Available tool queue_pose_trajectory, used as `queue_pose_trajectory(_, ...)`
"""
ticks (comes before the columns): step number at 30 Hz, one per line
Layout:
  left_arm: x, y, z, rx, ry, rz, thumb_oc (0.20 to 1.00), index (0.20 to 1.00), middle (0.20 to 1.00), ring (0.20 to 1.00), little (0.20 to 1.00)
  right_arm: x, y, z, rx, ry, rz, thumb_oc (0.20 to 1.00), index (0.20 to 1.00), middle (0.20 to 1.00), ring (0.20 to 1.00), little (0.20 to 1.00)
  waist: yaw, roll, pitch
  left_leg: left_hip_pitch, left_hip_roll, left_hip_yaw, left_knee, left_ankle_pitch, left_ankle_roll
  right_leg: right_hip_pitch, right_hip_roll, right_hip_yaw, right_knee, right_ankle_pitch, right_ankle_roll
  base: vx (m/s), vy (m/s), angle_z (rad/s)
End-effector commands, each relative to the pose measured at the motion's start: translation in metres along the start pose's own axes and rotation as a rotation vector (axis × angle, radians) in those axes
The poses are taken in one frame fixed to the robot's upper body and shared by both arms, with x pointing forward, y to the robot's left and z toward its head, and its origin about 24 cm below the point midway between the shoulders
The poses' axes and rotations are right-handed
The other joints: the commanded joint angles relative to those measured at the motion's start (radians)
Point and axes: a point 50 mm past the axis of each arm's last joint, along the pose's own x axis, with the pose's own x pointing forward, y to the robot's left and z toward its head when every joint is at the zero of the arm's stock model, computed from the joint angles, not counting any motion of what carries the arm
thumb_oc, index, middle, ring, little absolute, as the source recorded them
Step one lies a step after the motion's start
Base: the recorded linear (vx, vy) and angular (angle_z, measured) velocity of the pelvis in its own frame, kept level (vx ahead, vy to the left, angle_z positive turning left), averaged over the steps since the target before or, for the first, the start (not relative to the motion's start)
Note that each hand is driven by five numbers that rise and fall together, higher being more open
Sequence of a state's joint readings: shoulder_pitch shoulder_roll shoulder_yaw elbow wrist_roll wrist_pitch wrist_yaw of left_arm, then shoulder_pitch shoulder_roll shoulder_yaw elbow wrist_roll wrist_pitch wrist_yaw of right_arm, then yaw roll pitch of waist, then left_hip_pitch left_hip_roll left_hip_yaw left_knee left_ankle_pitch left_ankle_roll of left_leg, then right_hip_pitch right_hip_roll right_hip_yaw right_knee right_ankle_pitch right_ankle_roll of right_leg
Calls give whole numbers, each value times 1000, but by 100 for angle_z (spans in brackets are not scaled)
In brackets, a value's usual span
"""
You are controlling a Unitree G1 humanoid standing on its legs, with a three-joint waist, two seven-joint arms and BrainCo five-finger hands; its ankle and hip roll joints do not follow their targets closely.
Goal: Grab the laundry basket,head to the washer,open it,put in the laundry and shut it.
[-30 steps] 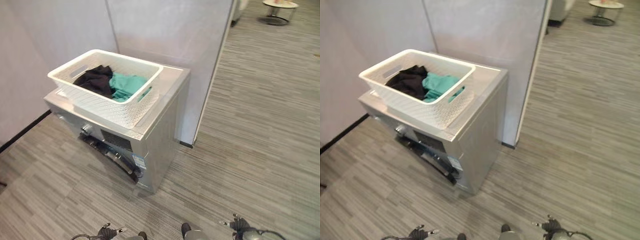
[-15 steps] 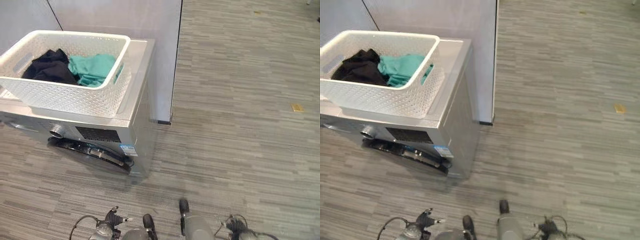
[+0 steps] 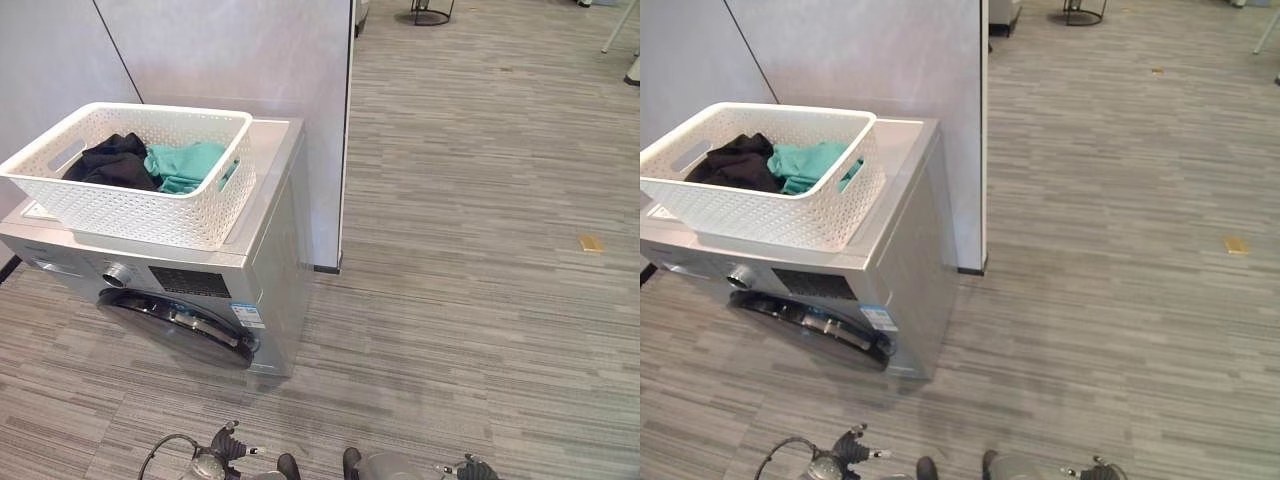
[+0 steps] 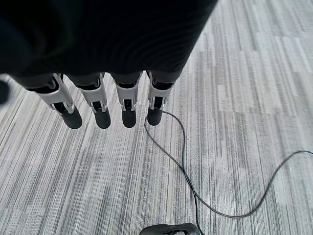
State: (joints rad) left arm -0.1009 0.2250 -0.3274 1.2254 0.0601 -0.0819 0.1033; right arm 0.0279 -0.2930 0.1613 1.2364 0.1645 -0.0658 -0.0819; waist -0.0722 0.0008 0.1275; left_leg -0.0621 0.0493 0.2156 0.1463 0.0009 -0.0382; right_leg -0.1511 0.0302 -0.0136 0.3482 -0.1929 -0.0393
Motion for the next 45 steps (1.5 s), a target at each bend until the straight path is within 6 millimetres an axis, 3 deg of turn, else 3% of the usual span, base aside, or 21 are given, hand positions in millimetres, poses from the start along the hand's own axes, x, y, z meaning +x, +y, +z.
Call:
queue_pose_trajectory(1,3,4,15,-3,-47,23,1000,1000,1000,1000,1000,-1,-14,-2,-15,-8,-31,1000,1000,1000,1000,1000,-9,-35,26,-65,-72,-46,187,-99,4,173,6,34,-268,112,80,12,-26,17)
queue_pose_trajectory(3,3,4,14,-13,-39,25,1000,1000,1000,1000,1000,-1,-14,-3,-16,-5,-33,1000,1000,1000,1000,1000,-13,-36,25,-61,-49,-40,166,-95,5,182,3,32,-274,109,79,15,22,0)
queue_pose_trajectory(4,2,4,8,-38,-15,33,1000,1000,1000,1000,1000,-1,-18,-4,1,-1,-48,1000,1000,1000,1000,1000,-14,-36,16,-64,-5,-45,118,-80,7,192,-7,35,-284,103,82,73,101,8)
queue_pose_trajectory(5,2,7,2,-55,12,51,1000,1000,1000,1000,1000,-1,-20,-3,14,-5,-60,1000,1000,1000,1000,1000,-8,-37,7,-74,28,-102,62,-44,0,190,-12,46,-280,97,86,74,100,8)
queue_pose_trajectory(9,0,13,-8,-82,50,75,1000,1000,1000,1000,1000,0,-20,0,12,-14,-60,1000,1000,1000,1000,1000,-16,-36,7,-65,102,-137,-3,19,-23,184,-13,57,-259,75,87,82,135,-7)
queue_pose_trajectory(10,0,18,-9,-102,55,94,1000,1000,1000,1000,1000,-1,-26,-2,17,-9,-80,1000,1000,1000,1000,1000,-38,-19,9,-50,226,-65,-60,112,-60,178,-28,47,-229,47,92,87,195,-14)
queue_pose_trajectory(15,0,21,-10,-115,52,105,1000,1000,1000,1000,1000,-1,-32,-3,20,-4,-100,1000,1000,1000,1000,1000,-42,1,8,-3,276,-83,-88,131,-89,186,-40,69,-206,25,111,112,248,-11)
queue_pose_trajectory(16,0,21,-9,-119,50,107,1000,1000,1000,1000,1000,-1,-34,-1,21,-5,-103,1000,1000,1000,1000,1000,-36,3,12,1,250,-159,-37,94,-96,189,-59,103,-185,17,126,121,324,-26)
queue_pose_trajectory(23,4,31,16,-12,-48,103,1000,1000,1000,1000,1000,-1,-38,0,52,-5,-114,1000,1000,1000,1000,1000,-43,-19,10,-93,112,-117,184,-137,-52,205,-225,128,-218,88,214,100,390,-17)
queue_pose_trajectory(25,4,38,17,-18,-49,123,1000,1000,1000,1000,1000,0,-37,8,51,-29,-113,1000,1000,1000,1000,1000,-36,-24,14,-98,81,-91,172,-154,-28,156,-263,133,-206,180,236,-20,395,-14)
queue_pose_trajectory(26,4,40,17,-32,-45,129,1000,1000,1000,1000,1000,2,-33,19,31,-62,-100,1000,1000,1000,1000,1000,-29,-28,23,-102,59,-71,151,-153,-13,105,-298,105,-199,279,241,-45,337,-33)
queue_pose_trajectory(27,4,40,17,-32,-45,129,1000,1000,1000,1000,1000,2,-33,19,31,-62,-100,1000,1000,1000,1000,1000,-28,-28,23,-102,59,-70,149,-152,-13,104,-298,105,-201,280,242,-60,350,-45)
queue_pose_trajectory(28,4,39,14,-47,-36,129,1000,1000,1000,1000,1000,3,-30,31,17,-98,-90,1000,1000,1000,1000,1000,-11,-26,35,-86,56,-42,128,-151,-6,69,-327,3,-201,319,231,-62,267,-48)
queue_pose_trajectory(30,4,38,14,-36,-35,122,1000,1000,1000,1000,1000,4,-24,47,2,-145,-67,1000,1000,1000,1000,1000,-6,-15,45,-71,44,-19,62,-125,10,33,-282,-89,-165,255,209,-56,417,-66)
queue_pose_trajectory(32,3,37,4,-49,5,119,1000,1000,1000,1000,1000,4,-13,48,-19,-156,-24,1000,1000,1000,1000,1000,-5,-10,36,-18,1,6,-40,-93,31,45,-147,-76,-140,146,192,56,428,-63)
queue_pose_trajectory(34,3,37,4,-49,5,119,1000,1000,1000,1000,1000,4,-13,48,-19,-156,-24,1000,1000,1000,1000,1000,-5,-10,34,-20,1,7,-42,-90,30,43,-146,-76,-142,149,191,46,188,-10)
queue_pose_trajectory(35,2,35,-1,-34,16,107,1000,1000,1000,1000,1000,3,-5,41,5,-147,3,1000,1000,1000,1000,1000,-16,-17,22,-3,-35,-6,-104,-58,39,42,-3,14,-144,105,155,50,170,3)
queue_pose_trajectory(36,2,35,-1,-34,16,107,1000,1000,1000,1000,1000,3,-5,41,5,-147,3,1000,1000,1000,1000,1000,-15,-17,21,-3,-35,-6,-104,-58,39,42,-3,15,-144,105,155,58,282,16)
queue_pose_trajectory(37,1,33,-2,12,16,94,1000,1000,1000,1000,1000,2,-2,32,-7,-131,19,1000,1000,1000,1000,1000,-13,-34,10,14,-76,1,-155,-46,51,49,67,7,-187,108,118,10,113,4)
queue_pose_trajectory(41,2,27,-2,25,19,76,1000,1000,1000,1000,1000,2,-2,26,-6,-115,22,1000,1000,1000,1000,1000,-24,-32,5,32,-95,-20,-161,-48,56,72,78,59,-226,120,114,57,75,23)
queue_pose_trajectory(45,2,18,-3,2,25,52,1000,1000,1000,1000,1000,0,-10,2,-10,-33,5,1000,1000,1000,1000,1000,-23,-31,0,14,-116,-32,-23,-104,53,113,58,79,-289,144,94,66,13,-1)
